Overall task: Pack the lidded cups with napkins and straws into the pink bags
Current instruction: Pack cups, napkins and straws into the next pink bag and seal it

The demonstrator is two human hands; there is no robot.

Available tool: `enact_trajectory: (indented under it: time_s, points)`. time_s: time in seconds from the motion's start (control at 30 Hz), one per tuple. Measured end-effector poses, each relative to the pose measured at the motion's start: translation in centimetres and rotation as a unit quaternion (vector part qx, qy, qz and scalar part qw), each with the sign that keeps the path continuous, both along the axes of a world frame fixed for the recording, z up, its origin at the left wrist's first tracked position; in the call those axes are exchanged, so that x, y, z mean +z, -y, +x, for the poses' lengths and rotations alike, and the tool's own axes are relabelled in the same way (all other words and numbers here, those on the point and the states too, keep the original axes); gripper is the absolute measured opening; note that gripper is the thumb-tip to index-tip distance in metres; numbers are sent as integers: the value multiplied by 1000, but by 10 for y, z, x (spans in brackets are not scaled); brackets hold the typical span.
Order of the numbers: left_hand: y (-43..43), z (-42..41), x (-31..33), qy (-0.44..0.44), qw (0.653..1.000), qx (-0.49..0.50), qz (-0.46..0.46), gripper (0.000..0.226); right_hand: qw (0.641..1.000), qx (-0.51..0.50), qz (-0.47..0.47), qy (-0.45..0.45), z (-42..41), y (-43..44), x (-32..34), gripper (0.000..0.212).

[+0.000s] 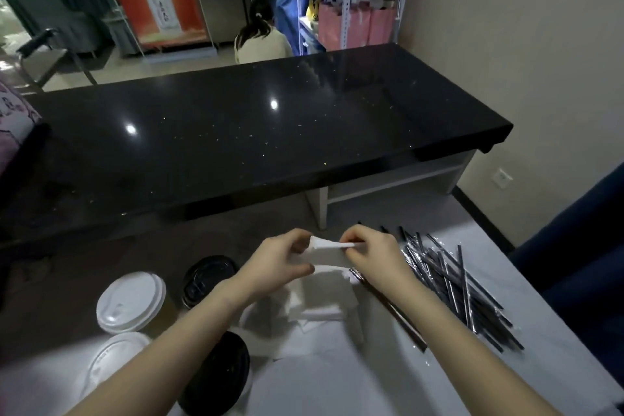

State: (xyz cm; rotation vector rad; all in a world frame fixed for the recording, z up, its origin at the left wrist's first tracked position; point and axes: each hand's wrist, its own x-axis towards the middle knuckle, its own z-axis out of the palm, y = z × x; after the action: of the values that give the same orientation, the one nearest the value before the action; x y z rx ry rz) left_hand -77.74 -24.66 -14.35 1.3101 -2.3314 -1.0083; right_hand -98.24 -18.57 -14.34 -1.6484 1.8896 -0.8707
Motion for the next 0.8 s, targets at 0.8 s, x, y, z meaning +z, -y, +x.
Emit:
enact_trajectory:
  time_s: [0.8]
  points:
    - [-149, 376, 158, -151, 864, 374, -302, 21, 913, 359, -177, 80, 359, -8, 168, 19]
